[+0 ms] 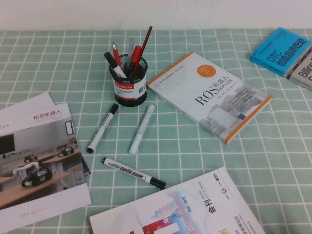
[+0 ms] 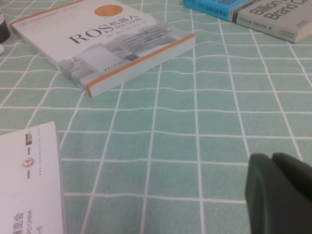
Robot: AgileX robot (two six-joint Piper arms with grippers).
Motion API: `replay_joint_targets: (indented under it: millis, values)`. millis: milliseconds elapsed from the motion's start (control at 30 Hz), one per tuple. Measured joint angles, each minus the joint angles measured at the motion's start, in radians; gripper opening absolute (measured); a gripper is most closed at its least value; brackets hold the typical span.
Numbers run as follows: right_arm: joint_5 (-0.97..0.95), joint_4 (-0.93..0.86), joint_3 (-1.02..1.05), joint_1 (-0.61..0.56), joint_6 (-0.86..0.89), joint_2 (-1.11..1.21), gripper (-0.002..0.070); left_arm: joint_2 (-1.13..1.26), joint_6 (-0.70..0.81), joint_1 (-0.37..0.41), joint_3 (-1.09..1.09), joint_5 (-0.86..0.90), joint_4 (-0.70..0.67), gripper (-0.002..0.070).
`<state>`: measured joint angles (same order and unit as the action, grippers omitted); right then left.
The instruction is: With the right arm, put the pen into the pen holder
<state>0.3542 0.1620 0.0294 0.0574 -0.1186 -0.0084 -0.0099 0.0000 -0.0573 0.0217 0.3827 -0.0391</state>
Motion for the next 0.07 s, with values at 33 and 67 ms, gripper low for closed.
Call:
replay_joint_targets:
  millis: [33, 67]
  values:
    - [0.0, 0.0, 0.0, 0.0, 0.0, 0.0, -0.0019, 0.0, 0.0, 0.0, 0.0, 0.0, 0.0, -0.0004]
    - [0.0, 0.0, 0.0, 0.0, 0.0, 0.0, -0.0019, 0.0, 0.0, 0.0, 0.0, 0.0, 0.0, -0.0004]
